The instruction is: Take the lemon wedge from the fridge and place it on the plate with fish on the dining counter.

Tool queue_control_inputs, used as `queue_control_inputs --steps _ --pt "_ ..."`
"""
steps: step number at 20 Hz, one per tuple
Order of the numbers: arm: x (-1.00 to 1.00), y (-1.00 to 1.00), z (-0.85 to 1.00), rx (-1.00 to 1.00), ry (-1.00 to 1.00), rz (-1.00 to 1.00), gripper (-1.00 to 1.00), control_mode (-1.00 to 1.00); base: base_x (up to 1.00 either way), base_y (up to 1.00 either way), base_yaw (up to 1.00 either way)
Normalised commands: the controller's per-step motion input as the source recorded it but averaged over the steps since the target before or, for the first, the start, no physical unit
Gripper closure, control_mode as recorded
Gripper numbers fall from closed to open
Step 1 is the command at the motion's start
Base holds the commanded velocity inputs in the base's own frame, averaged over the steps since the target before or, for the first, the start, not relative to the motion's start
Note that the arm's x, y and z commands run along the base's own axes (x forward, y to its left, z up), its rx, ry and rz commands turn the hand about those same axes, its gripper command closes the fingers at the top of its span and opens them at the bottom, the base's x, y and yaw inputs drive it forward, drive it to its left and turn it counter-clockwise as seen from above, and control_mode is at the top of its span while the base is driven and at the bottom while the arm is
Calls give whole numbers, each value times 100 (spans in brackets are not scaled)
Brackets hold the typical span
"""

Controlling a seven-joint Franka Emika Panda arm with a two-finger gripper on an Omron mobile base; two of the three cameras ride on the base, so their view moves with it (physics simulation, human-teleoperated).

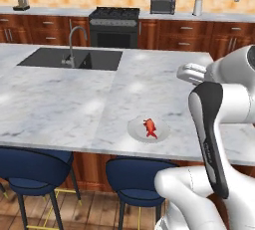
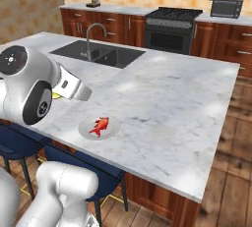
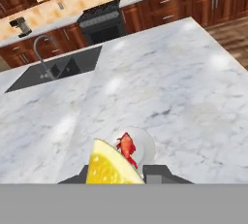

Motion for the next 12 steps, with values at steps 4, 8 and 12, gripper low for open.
queue_control_inputs --steps 4,8,12 --pt "76 2 -46 1 16 34 100 -100 0 0 0" --pt "100 48 -81 0 21 26 100 -100 0 0 0" --pt "98 75 -72 0 19 13 100 -100 0 0 0"
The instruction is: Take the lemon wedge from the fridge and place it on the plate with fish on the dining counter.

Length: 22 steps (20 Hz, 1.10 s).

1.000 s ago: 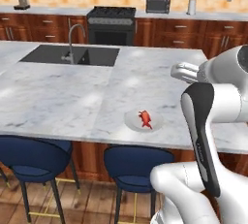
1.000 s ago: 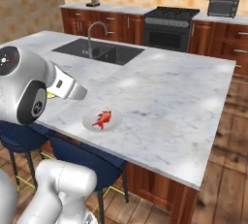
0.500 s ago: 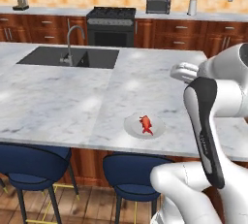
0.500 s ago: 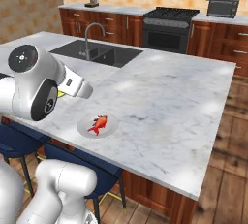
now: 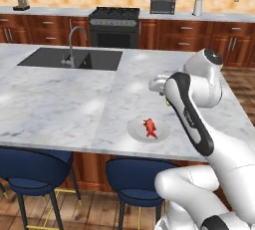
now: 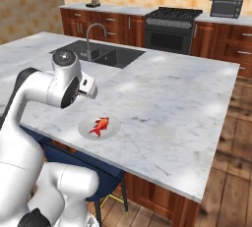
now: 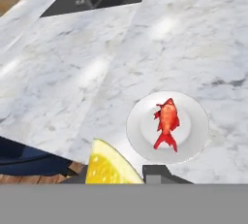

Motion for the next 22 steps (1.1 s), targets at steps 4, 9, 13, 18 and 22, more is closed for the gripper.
queue_control_inputs --steps 4,9,13,18,22 --pt "31 31 -13 0 6 4 100 -100 0 0 0" --pt "72 6 -59 0 -2 0 100 -100 0 0 0" --pt "11 0 -96 -2 11 0 100 -100 0 0 0" --pt "0 2 -77 -4 11 2 100 -100 0 0 0" --pt "17 17 -51 -11 3 1 100 -100 0 0 0"
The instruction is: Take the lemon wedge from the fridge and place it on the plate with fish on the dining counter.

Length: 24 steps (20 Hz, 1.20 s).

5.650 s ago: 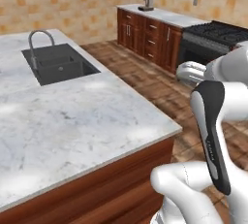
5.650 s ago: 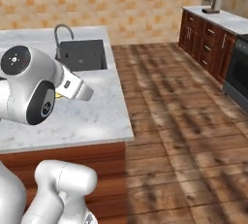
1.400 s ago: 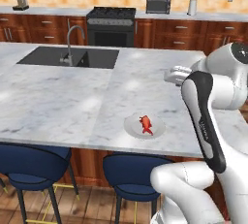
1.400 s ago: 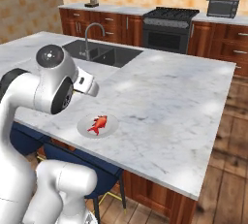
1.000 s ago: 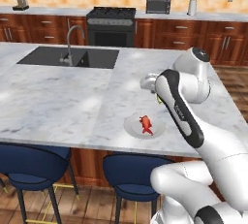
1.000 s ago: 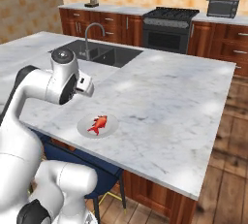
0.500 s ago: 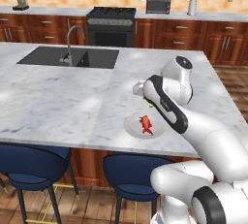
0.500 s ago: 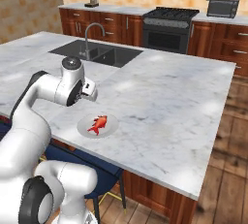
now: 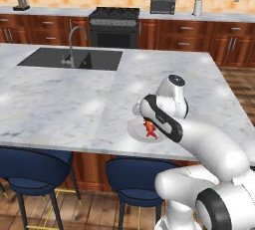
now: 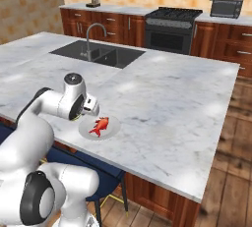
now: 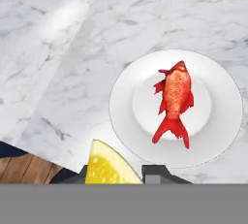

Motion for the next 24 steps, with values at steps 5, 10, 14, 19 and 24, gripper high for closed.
queue_control_inputs --steps 5,10,14,19,24 --pt "28 21 -59 -13 4 2 100 -100 0 0 0" --pt "50 0 -32 -3 3 2 100 -100 0 0 0" --pt "41 0 -30 0 9 5 100 -100 0 0 0" --pt "4 0 -33 0 7 9 100 -100 0 0 0" --pt "15 0 -6 1 0 3 -100 -100 0 0 0"
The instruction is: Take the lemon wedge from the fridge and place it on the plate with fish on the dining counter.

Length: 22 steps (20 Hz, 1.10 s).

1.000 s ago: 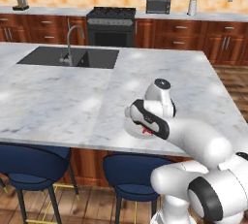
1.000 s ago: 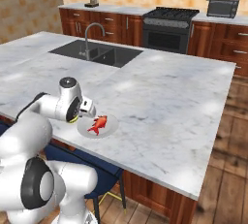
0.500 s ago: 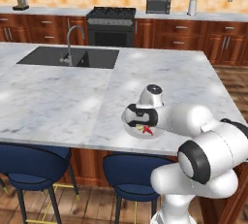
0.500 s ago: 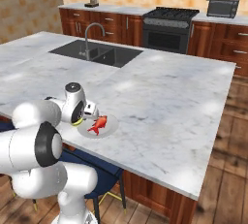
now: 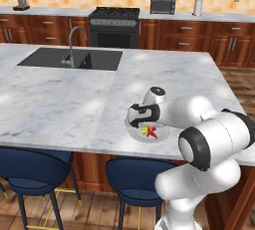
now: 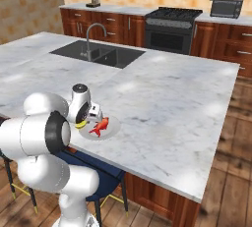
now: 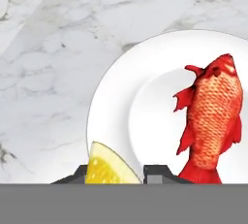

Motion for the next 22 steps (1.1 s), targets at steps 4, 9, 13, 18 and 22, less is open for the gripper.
queue_control_inputs --steps 4,9,13,18,22 --pt "12 -1 29 5 0 0 -100 -100 0 0 0" --pt "-27 7 80 0 -6 -1 -100 -100 0 0 0" --pt "-100 9 -2 -5 -2 -1 -100 -100 0 0 0" --pt "-100 0 -72 -14 0 0 -100 -100 0 0 0" --pt "-100 -23 67 8 -23 -14 -100 -100 0 0 0"
